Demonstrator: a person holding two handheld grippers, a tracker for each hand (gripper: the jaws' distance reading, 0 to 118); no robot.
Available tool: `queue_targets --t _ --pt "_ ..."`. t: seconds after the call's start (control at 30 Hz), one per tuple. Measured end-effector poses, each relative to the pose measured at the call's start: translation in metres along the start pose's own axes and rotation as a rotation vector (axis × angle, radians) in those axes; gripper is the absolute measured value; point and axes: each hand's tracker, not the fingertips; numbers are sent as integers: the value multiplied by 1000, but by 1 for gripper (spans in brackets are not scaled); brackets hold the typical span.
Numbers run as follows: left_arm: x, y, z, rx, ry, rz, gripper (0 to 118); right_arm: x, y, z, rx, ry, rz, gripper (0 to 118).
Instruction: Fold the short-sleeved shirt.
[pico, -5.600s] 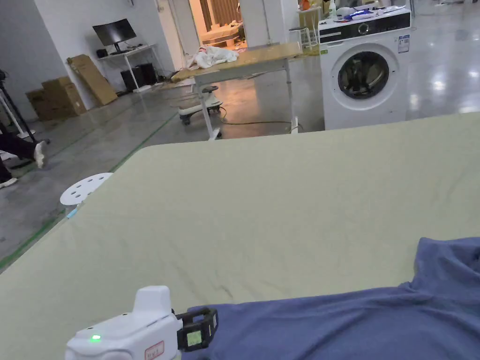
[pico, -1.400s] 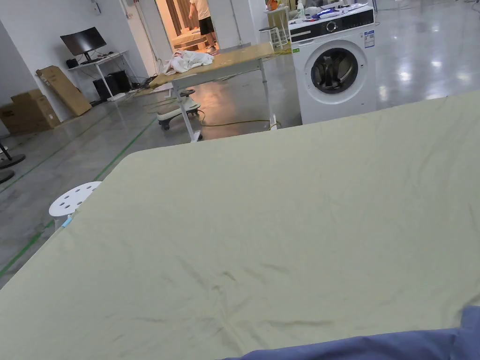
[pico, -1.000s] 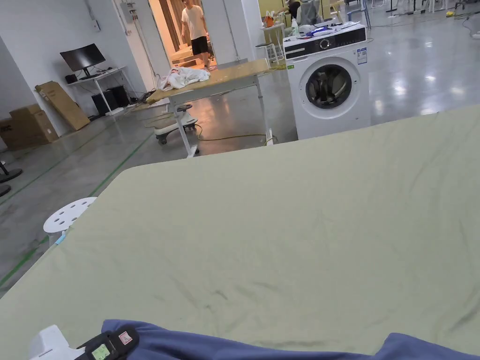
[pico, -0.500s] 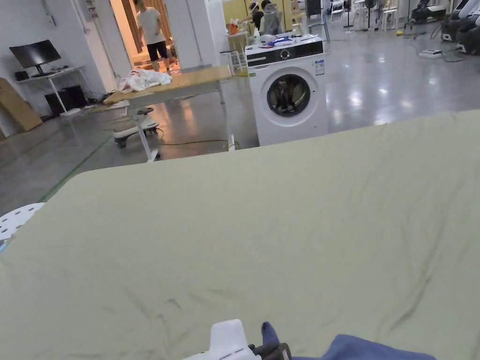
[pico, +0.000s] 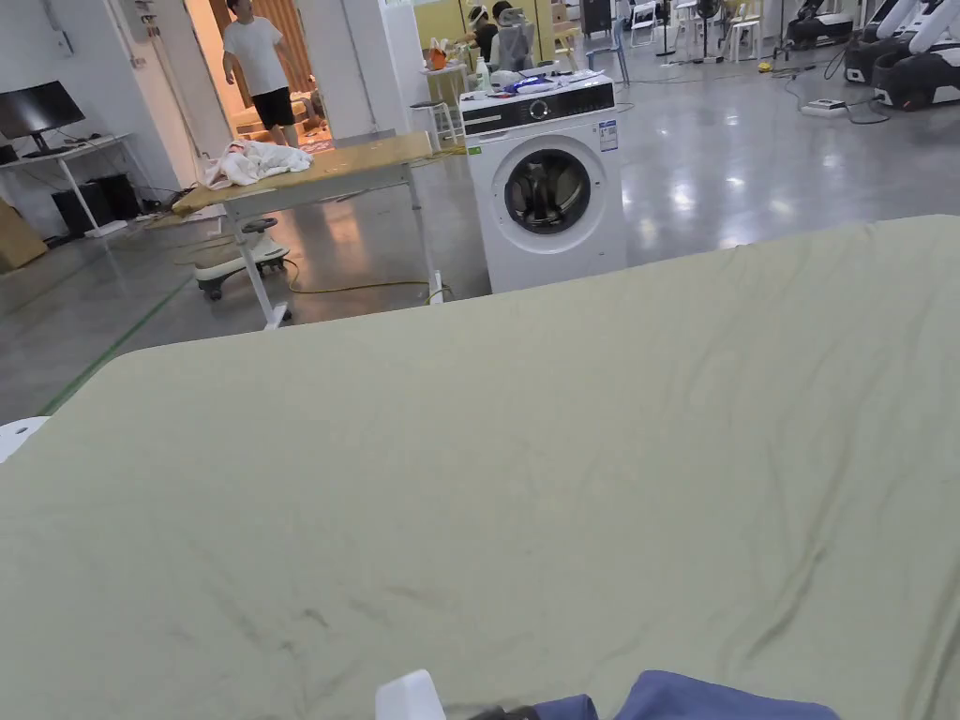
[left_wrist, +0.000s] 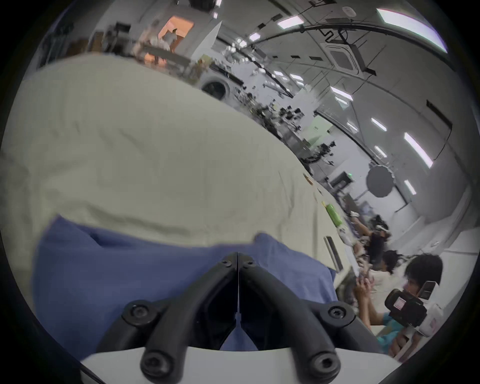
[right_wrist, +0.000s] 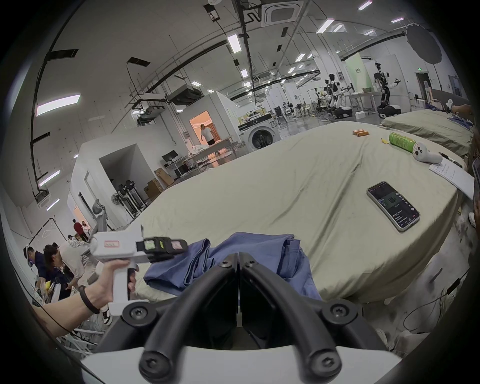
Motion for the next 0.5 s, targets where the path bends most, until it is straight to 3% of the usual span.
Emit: queue_targets --t 0.07,0.13,0.27,0.33,0.4,0.43,0.47,0.5 --pt "-3 -16 -23 -69 -11 62 0 -1 -1 1 -9 0 3 0" --pt "-7 -28 -44 -124 41 35 0 -2 -1 1 -12 -6 9 0" --pt "-11 -21 -33 -61 -8 83 1 -5 -1 2 -16 -6 21 0" --pt "-12 -13 -3 30 -62 34 20 -7 -1 1 -26 2 22 0" --pt "-23 0 36 104 -59 42 68 -8 -1 0 -35 7 27 0" --pt "-33 8 56 118 -48 72 82 -7 -1 0 -34 13 26 0" --pt "-44 12 75 149 -23 99 91 -6 -1 0 -36 28 16 0" --pt "-58 14 95 195 -1 113 91 -4 -2 -2 -41 45 2 0"
